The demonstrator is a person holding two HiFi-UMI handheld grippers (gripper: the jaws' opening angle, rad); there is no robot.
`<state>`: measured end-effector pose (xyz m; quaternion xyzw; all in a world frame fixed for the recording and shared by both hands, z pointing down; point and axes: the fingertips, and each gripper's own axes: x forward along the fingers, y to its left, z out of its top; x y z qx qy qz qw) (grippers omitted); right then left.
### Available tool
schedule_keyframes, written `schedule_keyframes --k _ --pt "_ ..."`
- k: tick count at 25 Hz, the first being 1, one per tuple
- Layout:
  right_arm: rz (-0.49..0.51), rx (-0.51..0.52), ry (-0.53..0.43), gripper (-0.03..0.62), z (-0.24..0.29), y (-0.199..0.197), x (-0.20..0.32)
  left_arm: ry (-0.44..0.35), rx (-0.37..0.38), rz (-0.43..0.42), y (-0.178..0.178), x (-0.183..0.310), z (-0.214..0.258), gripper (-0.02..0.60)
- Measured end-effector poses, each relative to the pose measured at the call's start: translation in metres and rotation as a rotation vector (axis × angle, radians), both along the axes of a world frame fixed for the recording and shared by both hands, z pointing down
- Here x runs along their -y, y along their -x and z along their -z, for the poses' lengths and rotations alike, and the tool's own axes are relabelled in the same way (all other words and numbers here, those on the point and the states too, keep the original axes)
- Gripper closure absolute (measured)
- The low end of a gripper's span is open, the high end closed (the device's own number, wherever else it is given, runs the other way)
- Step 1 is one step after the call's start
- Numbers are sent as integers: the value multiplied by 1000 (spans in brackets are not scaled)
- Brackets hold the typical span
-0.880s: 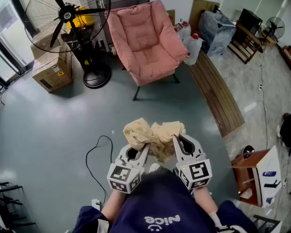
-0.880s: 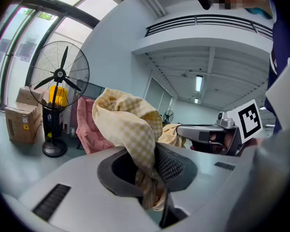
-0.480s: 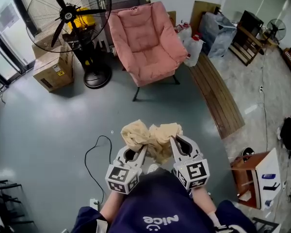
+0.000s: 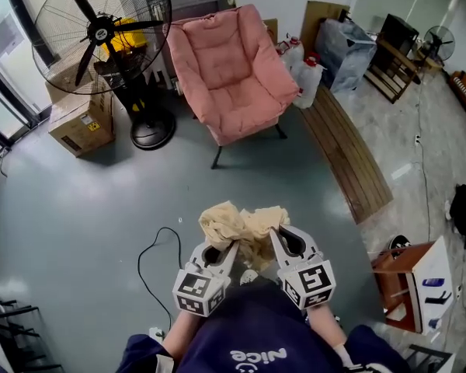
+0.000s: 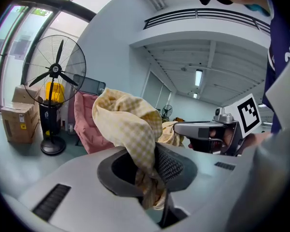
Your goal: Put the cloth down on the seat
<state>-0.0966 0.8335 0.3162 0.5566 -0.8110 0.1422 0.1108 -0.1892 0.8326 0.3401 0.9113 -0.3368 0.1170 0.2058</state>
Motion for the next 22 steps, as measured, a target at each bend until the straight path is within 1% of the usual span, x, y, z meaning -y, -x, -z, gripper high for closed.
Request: schedule_keyframes --k 5,13,17,22 --pt "-32 -8 6 531 1 1 43 13 -4 -57 -3 47 -3 486" --pt "-106 -16 -12 531 11 1 129 -20 -17 -141 -6 142 7 486" --pt "-144 -13 -29 531 14 6 170 -44 -19 -163 2 185 12 486" --pt "-183 -11 -42 531 16 19 211 -56 -26 -173 21 230 14 486"
